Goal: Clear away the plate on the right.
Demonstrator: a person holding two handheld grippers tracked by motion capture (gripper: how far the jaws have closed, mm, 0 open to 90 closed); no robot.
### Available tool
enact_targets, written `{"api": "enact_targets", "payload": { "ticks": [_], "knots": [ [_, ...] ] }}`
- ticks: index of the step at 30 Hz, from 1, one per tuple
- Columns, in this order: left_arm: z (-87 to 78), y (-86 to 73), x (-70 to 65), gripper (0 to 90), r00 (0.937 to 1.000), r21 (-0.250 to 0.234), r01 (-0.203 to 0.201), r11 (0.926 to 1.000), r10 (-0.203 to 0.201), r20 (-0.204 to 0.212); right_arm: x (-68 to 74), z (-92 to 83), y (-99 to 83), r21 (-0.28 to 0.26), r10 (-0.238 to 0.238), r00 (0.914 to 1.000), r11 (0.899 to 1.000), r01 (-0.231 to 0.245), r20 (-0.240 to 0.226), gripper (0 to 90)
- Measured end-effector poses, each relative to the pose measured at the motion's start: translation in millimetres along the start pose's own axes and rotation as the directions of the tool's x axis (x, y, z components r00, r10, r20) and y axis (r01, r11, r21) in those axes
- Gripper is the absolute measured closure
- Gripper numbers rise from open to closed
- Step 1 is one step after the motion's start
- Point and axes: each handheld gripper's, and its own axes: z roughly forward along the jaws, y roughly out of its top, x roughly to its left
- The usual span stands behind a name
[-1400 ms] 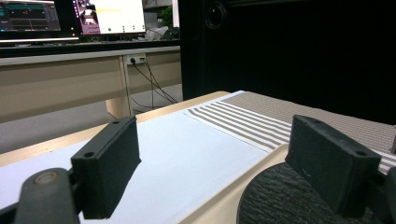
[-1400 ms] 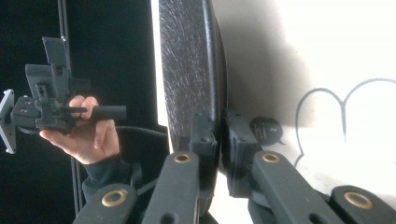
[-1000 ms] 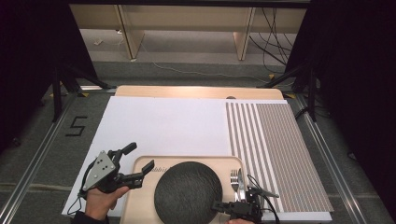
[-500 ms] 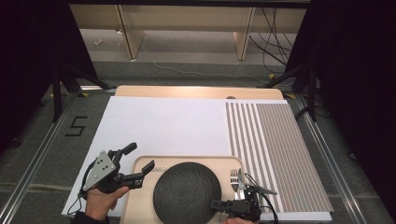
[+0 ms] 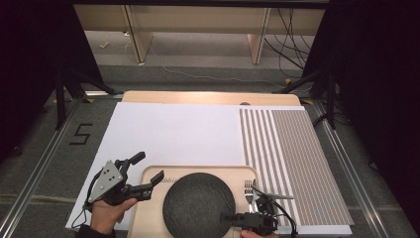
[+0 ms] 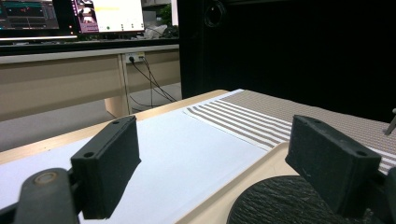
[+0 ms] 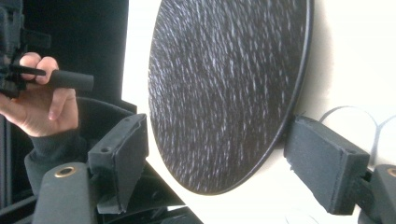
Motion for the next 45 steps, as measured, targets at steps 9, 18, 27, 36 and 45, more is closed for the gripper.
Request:
{"api": "enact_targets", "payload": {
  "ticks": [9,18,27,36,45],
  "knots": [
    [0.7,-0.6,-0.5,16.1,0.9999,0.009,0.005,0.9999,-0.005,0.009,8.5,-12.8,2.3,-0.062,-0.105,0.9907,0.992,0.111,0.087,16.8],
    [0.9,-0.6,-0.7,16.2,0.9999,0.01,0.005,0.9999,-0.005,0.012,9.8,-20.9,5.9,-0.121,-0.226,0.9552,0.96,0.251,0.191,16.8],
    [0.7,-0.4,-0.7,16.1,0.9999,0.01,0.003,0.9999,-0.003,0.012,19.0,-29.1,7.7,-0.164,-0.369,0.8788,0.888,0.43,0.302,16.4],
    [0.7,-0.4,-0.8,16.1,0.9999,0.01,0.002,0.9999,-0.003,0.014,29.4,-38.6,7.4,-0.2,-0.483,0.781,0.785,0.586,0.396,15.9],
    [0.6,-0.2,-0.9,16.2,0.9999,0.009,0.003,1.0,-0.003,0.014,36.9,-51.7,7.5,-0.267,-0.541,0.6896,0.659,0.703,0.482,15.9]
  ]
}}
